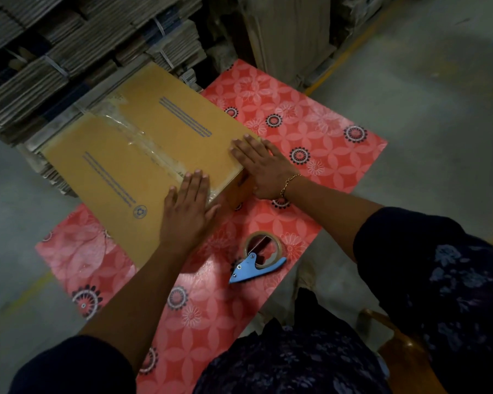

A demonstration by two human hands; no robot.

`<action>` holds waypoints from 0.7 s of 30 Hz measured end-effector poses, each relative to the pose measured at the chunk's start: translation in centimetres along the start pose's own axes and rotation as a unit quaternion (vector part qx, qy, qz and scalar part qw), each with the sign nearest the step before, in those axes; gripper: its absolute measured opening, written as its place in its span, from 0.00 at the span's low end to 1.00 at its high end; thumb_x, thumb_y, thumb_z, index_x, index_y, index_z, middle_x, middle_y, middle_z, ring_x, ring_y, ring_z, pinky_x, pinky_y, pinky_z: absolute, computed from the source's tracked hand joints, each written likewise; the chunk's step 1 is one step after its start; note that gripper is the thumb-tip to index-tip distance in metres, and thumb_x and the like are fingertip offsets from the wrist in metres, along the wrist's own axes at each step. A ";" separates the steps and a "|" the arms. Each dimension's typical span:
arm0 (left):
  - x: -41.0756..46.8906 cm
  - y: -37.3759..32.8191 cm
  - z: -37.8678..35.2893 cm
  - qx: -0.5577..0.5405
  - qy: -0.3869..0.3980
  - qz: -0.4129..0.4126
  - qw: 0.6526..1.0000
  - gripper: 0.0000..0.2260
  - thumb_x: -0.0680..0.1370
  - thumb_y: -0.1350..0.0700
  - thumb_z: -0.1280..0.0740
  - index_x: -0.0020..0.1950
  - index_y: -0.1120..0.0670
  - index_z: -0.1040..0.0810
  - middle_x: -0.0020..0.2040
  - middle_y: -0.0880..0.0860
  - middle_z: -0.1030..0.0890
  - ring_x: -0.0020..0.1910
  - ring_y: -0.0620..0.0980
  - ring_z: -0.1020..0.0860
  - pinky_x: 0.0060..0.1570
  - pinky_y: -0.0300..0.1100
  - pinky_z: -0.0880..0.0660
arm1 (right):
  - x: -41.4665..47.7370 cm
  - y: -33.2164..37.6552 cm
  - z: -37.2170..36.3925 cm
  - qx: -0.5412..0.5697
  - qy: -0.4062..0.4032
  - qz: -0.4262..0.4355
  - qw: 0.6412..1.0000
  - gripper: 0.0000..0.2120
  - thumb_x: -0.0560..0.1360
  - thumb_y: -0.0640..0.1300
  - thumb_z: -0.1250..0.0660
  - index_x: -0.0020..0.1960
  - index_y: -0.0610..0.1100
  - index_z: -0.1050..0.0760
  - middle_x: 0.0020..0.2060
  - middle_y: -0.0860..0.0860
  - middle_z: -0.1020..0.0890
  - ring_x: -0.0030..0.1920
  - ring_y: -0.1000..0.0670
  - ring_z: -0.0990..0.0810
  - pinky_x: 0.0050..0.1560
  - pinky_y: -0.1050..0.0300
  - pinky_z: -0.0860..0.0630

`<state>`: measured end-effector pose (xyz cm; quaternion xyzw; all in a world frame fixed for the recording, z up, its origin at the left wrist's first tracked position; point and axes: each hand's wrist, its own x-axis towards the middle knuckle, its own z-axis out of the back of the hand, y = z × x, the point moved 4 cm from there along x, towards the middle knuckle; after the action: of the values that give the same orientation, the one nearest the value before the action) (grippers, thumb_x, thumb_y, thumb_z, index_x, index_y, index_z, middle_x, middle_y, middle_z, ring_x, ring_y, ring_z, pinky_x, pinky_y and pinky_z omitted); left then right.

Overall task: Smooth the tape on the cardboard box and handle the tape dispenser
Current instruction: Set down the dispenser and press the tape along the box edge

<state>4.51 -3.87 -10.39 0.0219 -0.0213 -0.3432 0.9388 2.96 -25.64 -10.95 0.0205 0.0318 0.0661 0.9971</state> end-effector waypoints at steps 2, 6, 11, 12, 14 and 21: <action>0.0 0.0 0.0 0.003 0.028 -0.007 1.000 0.37 0.78 0.45 0.34 0.82 0.56 0.43 0.82 0.57 0.40 0.81 0.57 0.40 0.73 0.61 0.38 | 0.0 0.0 0.0 0.001 0.000 0.000 1.000 0.51 0.65 0.51 0.32 0.82 0.46 0.53 0.83 0.47 0.49 0.82 0.43 0.52 0.79 0.43 0.53; -0.1 0.0 0.1 -0.006 0.053 -0.008 0.999 0.45 0.70 0.52 0.27 0.82 0.55 0.47 0.83 0.56 0.43 0.82 0.57 0.43 0.74 0.61 0.39 | 0.0 0.0 0.0 0.003 0.000 0.002 1.000 0.51 0.65 0.51 0.32 0.82 0.46 0.53 0.82 0.47 0.49 0.82 0.42 0.52 0.79 0.42 0.53; 0.0 0.1 0.2 -0.012 0.024 0.006 1.000 0.44 0.70 0.39 0.28 0.80 0.55 0.40 0.81 0.56 0.37 0.80 0.56 0.38 0.72 0.61 0.37 | 0.0 0.0 0.1 -0.005 0.009 -0.001 1.000 0.50 0.67 0.51 0.32 0.82 0.46 0.53 0.83 0.47 0.50 0.82 0.43 0.53 0.78 0.43 0.53; 0.1 -0.2 0.3 -0.014 0.005 0.020 1.000 0.42 0.72 0.34 0.32 0.79 0.56 0.36 0.80 0.56 0.35 0.79 0.56 0.36 0.71 0.60 0.36 | 0.0 0.0 0.1 -0.002 0.005 -0.001 1.000 0.49 0.67 0.52 0.32 0.82 0.46 0.52 0.83 0.47 0.49 0.82 0.43 0.52 0.78 0.43 0.53; 0.5 -0.8 0.6 -0.012 -0.039 0.047 0.998 0.35 0.77 0.33 0.38 0.75 0.56 0.31 0.77 0.56 0.30 0.76 0.56 0.31 0.68 0.60 0.33 | 0.1 -0.1 0.0 0.003 0.005 -0.001 1.000 0.48 0.67 0.52 0.33 0.82 0.46 0.52 0.83 0.47 0.49 0.82 0.43 0.52 0.78 0.43 0.53; 1.0 -0.8 -0.1 0.021 0.014 0.025 0.999 0.34 0.75 0.40 0.31 0.75 0.57 0.33 0.78 0.58 0.32 0.75 0.60 0.32 0.66 0.63 0.33 | 0.1 0.0 0.0 0.010 0.005 0.003 1.000 0.51 0.65 0.55 0.32 0.82 0.46 0.52 0.82 0.47 0.49 0.82 0.42 0.52 0.78 0.42 0.52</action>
<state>4.76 -5.06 -10.53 0.0459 -0.0159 -0.3185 0.9467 3.09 -25.64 -10.97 0.0307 0.0373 0.0688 0.9965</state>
